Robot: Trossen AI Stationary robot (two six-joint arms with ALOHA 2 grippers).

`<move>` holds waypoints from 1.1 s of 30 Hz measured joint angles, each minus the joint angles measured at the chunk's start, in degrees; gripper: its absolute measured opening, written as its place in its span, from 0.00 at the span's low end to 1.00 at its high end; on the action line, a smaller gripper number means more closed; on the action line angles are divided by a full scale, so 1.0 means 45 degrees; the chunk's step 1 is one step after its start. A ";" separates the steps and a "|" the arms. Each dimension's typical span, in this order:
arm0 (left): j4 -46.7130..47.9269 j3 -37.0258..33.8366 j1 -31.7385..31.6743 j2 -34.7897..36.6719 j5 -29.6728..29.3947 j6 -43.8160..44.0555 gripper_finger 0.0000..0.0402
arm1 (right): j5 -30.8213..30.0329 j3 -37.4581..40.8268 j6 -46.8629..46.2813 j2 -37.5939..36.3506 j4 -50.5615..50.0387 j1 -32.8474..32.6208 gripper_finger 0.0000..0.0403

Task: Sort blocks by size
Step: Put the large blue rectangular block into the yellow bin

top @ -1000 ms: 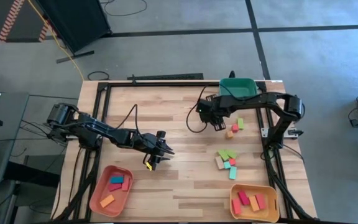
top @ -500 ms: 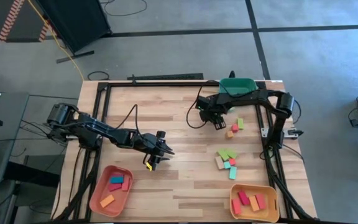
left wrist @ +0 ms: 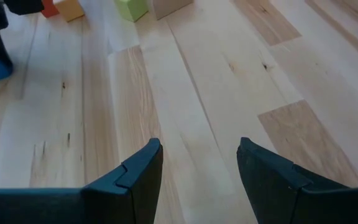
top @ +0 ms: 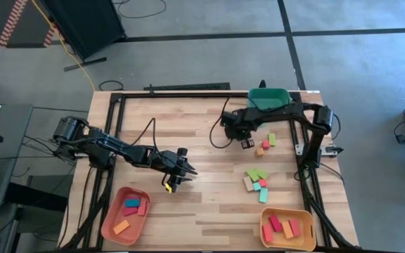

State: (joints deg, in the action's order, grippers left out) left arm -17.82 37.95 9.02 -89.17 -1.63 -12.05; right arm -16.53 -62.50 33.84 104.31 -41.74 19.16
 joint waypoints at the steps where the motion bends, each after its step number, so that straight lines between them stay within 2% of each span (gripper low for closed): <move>1: 0.0000 0.0000 0.0000 0.0000 0.0000 0.0038 0.49 | -0.0004 0.0000 -0.0261 0.0000 -0.0004 -0.0117 0.39; 5: -0.0005 0.0000 0.0000 0.0000 0.0000 0.0111 0.49 | 0.0000 -0.0040 -0.1278 -0.0005 -0.0325 -0.0767 0.39; 12: -0.0010 0.0000 0.0000 0.0000 0.0000 0.0187 0.49 | 0.0049 -0.1224 -0.3389 -0.0010 -0.2587 -0.2564 0.41; 24: 0.0017 0.0000 0.0000 0.0000 0.0000 0.0349 0.49 | 0.0758 -0.4911 -0.7736 -0.0021 -0.6180 -0.7099 0.41; 33: 0.0019 0.0000 0.0000 0.0000 0.0000 0.0349 0.49 | 0.1477 -0.7409 -1.2382 -0.0029 -0.7432 -1.0566 0.41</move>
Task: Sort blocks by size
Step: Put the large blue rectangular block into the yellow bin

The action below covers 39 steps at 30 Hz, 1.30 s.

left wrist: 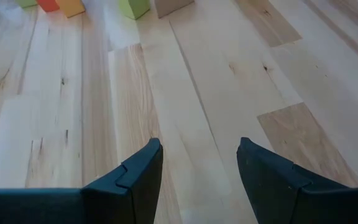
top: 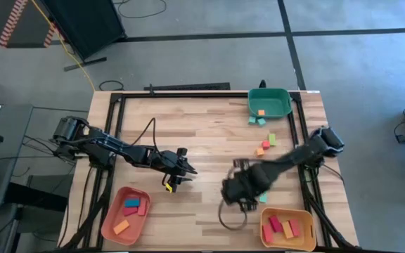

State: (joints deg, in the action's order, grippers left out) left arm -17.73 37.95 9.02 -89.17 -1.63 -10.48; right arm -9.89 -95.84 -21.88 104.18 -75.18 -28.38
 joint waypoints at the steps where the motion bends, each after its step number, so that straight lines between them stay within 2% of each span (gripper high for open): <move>1: 0.0001 0.0000 0.0000 0.0000 0.0001 0.0001 0.49 | 0.0033 -0.0143 -0.0556 0.0000 -0.0023 -0.0334 0.41; 6: -0.0015 0.0000 0.0000 0.0000 0.0000 -0.0038 0.49 | 0.0547 -0.0411 -0.3239 0.0000 -0.0236 -0.1713 0.41; 20: -0.1454 0.0000 0.0000 0.0000 0.0000 -0.0527 0.49 | 0.0616 -0.0319 -1.0041 0.0000 -0.0714 -0.4940 0.41; 32: -0.3109 -0.0001 0.0000 0.0000 0.0000 -0.1057 0.49 | 0.0602 0.1937 -1.4677 0.0000 0.0634 -0.6813 0.43; 39: -0.3582 0.0000 -0.0297 0.0000 0.0443 -0.1087 0.49 | 0.0597 0.2684 -1.6115 0.0010 0.1472 -0.7227 0.46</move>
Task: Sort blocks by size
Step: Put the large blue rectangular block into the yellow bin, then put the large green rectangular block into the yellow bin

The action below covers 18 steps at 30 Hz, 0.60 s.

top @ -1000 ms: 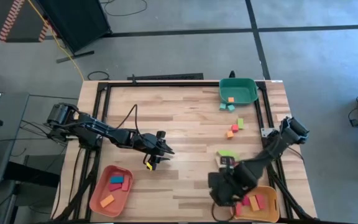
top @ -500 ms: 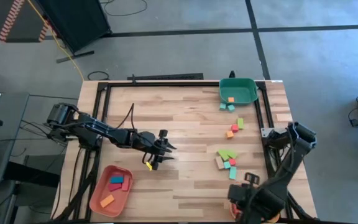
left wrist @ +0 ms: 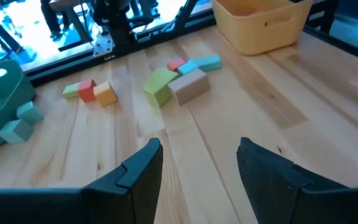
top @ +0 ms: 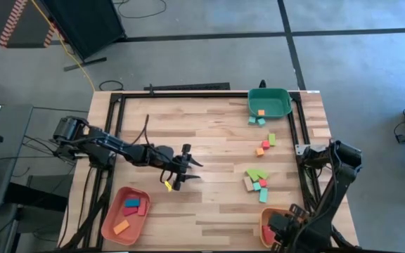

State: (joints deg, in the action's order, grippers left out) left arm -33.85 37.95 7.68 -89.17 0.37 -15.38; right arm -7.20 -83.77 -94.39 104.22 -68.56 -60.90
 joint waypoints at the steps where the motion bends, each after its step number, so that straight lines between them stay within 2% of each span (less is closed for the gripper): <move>1: -0.0065 0.0000 -0.0061 0.0000 0.0153 0.0005 0.49 | 0.0000 0.0019 -0.0123 0.0000 -0.0024 -0.0005 0.47; 10: -0.0136 0.0000 -0.0501 0.0000 0.0533 -0.0011 0.49 | -0.0044 -0.0015 -0.0287 -0.0011 -0.0087 0.0025 0.51; 18: -0.0159 0.0000 -0.0919 0.0000 0.1079 -0.0092 0.49 | -0.0546 -0.0588 0.0696 -0.0496 -0.1022 0.0573 0.52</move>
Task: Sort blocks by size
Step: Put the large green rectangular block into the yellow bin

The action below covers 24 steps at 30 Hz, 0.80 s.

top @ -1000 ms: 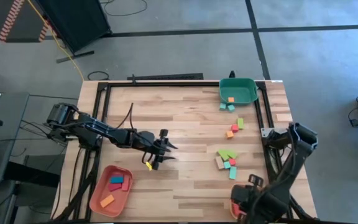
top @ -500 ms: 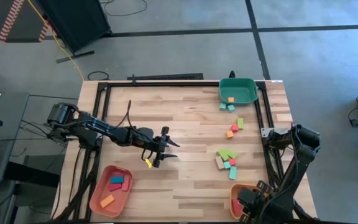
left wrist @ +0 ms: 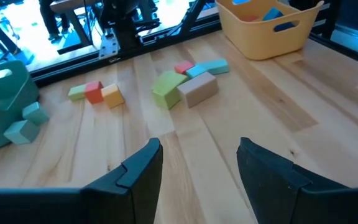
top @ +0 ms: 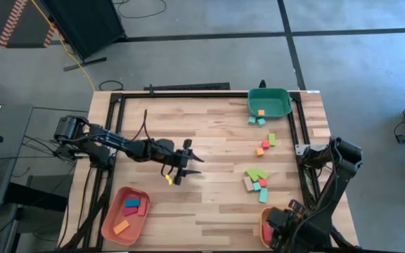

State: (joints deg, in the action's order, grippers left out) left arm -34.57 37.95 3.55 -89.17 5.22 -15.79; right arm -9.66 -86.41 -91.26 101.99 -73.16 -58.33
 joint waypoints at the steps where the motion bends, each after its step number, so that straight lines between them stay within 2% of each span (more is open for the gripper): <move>1: 0.0001 0.0000 -0.0021 0.0000 0.0009 0.0001 0.49 | -0.0278 -0.0063 0.0183 -0.0080 -0.0159 0.0114 0.52; 10: 0.0145 0.0000 -0.0052 0.0000 0.0022 0.0007 0.49 | -0.3214 -0.0030 0.1922 -0.0344 -0.2422 0.1859 0.52; 13: 0.0333 0.0000 -0.0052 0.0000 0.0022 0.0020 0.49 | -0.3840 0.0382 0.2692 -0.0325 -0.2456 0.2639 0.52; 19: 0.0784 0.0000 -0.0052 0.0000 0.0022 0.0121 0.49 | -0.3916 0.2049 0.4279 -0.0320 -0.0966 0.4188 0.52; 24: 0.1070 0.0000 -0.0052 0.0000 0.0022 0.0126 0.49 | -0.3815 0.3245 0.3698 -0.0320 -0.0566 0.5144 0.51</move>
State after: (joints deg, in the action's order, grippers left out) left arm -29.75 37.95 3.31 -89.17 5.32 -15.22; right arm -26.83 -71.81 -74.62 100.55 -75.70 -35.18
